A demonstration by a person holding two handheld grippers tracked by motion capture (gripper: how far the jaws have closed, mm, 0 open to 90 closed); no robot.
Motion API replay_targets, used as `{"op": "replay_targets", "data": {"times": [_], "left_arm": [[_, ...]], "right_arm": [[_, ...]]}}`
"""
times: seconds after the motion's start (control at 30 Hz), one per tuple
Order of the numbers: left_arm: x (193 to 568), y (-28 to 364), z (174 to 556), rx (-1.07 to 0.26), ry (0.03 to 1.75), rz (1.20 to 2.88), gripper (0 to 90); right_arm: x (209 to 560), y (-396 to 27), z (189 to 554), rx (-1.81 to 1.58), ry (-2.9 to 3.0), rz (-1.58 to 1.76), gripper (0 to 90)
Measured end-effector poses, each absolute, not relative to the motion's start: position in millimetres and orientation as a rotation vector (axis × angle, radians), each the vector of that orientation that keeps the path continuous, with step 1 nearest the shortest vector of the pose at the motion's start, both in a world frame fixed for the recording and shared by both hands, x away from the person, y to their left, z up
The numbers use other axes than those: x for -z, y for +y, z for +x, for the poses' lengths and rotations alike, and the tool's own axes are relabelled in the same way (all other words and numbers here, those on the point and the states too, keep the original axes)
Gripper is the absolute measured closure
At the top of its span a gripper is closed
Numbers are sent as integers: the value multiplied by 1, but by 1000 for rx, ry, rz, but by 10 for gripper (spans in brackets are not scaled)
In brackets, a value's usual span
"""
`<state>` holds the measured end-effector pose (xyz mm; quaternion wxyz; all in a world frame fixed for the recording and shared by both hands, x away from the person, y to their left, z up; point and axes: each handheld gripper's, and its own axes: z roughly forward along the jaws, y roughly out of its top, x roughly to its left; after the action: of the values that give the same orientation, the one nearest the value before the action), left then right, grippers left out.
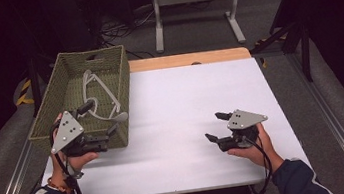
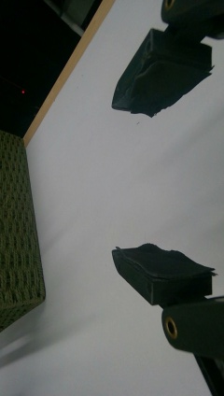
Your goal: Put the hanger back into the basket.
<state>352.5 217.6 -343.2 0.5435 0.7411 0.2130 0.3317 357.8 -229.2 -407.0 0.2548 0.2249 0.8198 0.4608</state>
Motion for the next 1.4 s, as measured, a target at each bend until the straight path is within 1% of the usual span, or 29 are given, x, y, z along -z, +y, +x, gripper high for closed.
{"op": "replay_targets", "data": {"times": [0.17,0.37,0.53,0.97,1.23,1.4], "left_arm": [[344,207,343,-826,484,1747,75],[347,193,331,-809,403,1772,83],[352,185,323,-797,368,1782,97],[382,164,317,-712,316,1892,102],[403,157,318,-655,323,1954,101],[417,157,320,-671,347,1969,98]], "right_arm": [[405,-231,356,-1260,2180,618,207],[403,-233,354,-1267,2140,635,178],[402,-233,353,-1277,2125,642,165],[404,-233,341,-1225,2078,634,138],[408,-232,337,-1201,2080,636,137],[411,-232,335,-1201,2084,636,135]]}}
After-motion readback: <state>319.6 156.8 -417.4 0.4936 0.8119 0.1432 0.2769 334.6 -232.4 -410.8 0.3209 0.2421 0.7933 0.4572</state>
